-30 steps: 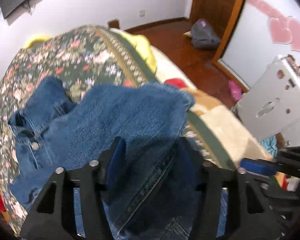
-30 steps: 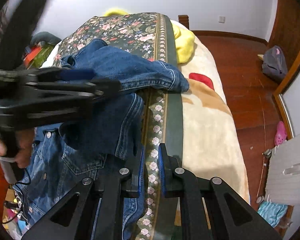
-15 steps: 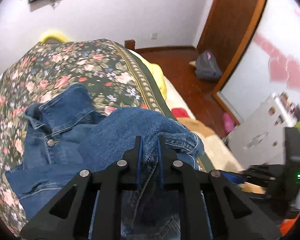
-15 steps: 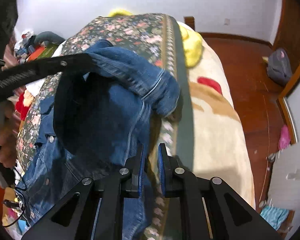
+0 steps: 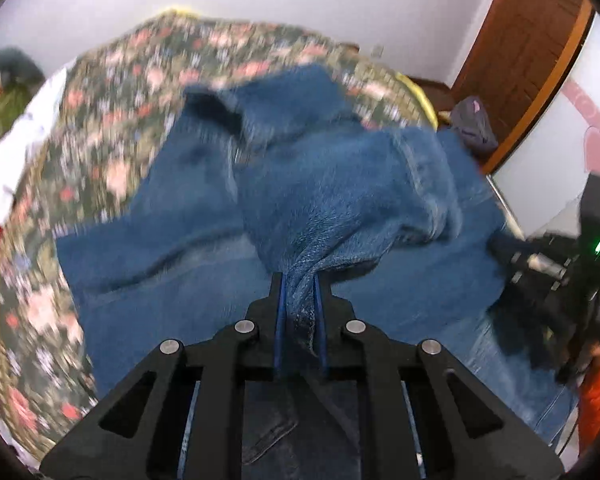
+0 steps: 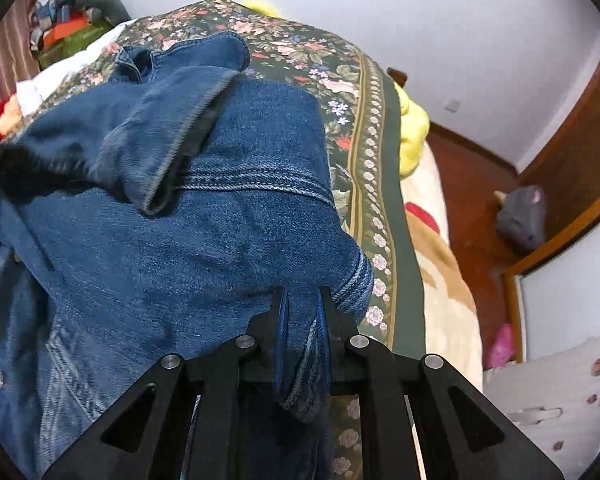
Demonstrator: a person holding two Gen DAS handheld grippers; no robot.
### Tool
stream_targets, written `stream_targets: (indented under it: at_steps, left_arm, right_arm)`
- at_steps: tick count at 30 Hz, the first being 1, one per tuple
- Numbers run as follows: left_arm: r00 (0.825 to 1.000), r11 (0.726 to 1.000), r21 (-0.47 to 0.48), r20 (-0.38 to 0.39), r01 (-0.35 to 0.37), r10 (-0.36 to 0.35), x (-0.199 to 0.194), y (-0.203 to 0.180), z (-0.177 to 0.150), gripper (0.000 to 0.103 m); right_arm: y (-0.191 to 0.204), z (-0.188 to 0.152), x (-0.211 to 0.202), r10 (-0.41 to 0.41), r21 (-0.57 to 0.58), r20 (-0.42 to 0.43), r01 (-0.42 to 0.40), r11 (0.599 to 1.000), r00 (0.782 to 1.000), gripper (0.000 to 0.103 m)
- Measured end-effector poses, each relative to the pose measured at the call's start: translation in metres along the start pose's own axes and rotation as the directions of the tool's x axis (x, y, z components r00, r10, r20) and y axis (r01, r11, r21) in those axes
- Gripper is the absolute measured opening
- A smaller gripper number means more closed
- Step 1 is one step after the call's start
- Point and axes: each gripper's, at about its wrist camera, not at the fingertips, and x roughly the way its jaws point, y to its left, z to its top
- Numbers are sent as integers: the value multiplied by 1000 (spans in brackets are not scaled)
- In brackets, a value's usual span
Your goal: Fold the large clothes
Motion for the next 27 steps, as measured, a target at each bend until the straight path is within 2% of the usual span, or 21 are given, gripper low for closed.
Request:
stream_targets:
  at_steps: [3,5,8,10,11,12,13,14,15,17,19,21,23,26,27]
  left_arm:
    - [1000,1000,-2,-9,7,-7,6,9,-22,14]
    - [1000,1000,-19,-13,19,-20,8,12,-30,14]
    - [999,998,-39,-15,42,-43,9,17,-36,16]
    - [999,998,-38,-11,42,-43,7,19,-37,20]
    - [999,999,-33,-10,37,-37,6,20,-38,25]
    - [1000,999,-23,-9,22,-23,3,19,-39,31]
    - [1000,1000,-17,-8,12,-13,1,20,-39,33]
    - [1000,1000,-16,-6,3,-3,-3,20,-40,36]
    - [1000,1000,-16,-2,1,-1,-8,20,-40,37]
    - [1000,1000,-7,9,-10,10,-19,17,-38,39]
    - [999,998,44,36,-40,39,-31,7,-34,45]
    - [995,992,105,80,-71,63,-41,-9,-27,63]
    - [991,985,148,117,-88,71,-46,-25,-18,70]
    - [991,973,212,111,-90,68,-34,-51,-6,72]
    - [993,967,237,93,-92,72,-25,-61,-2,72]
  right_arm:
    - [4,-1,-1,-66,-15,-17,66,998,998,10]
    - [5,-4,1,-160,-34,-33,159,987,986,10]
    - [-2,-9,5,-197,-24,-63,196,980,978,11]
    - [-10,-10,6,-168,11,-81,170,985,982,12]
    - [-15,-9,6,-159,29,-85,162,986,984,20]
    - [-18,-9,7,-186,31,-87,190,981,979,36]
    - [-18,-9,8,-218,22,-83,220,975,972,48]
    - [-20,-9,9,-267,7,-70,268,963,961,68]
    - [-22,-11,9,-285,2,-54,286,958,957,74]
    - [-34,-13,6,-233,40,-53,235,971,971,74]
    - [-45,-13,3,-159,90,-67,165,982,985,74]
    - [-50,-13,-2,-106,128,-63,113,985,992,74]
    - [-57,-14,-15,-18,175,-38,24,984,999,74]
    - [-58,-18,-30,123,211,-3,-120,970,992,74]
    - [-55,-20,-33,139,211,1,-136,968,990,75]
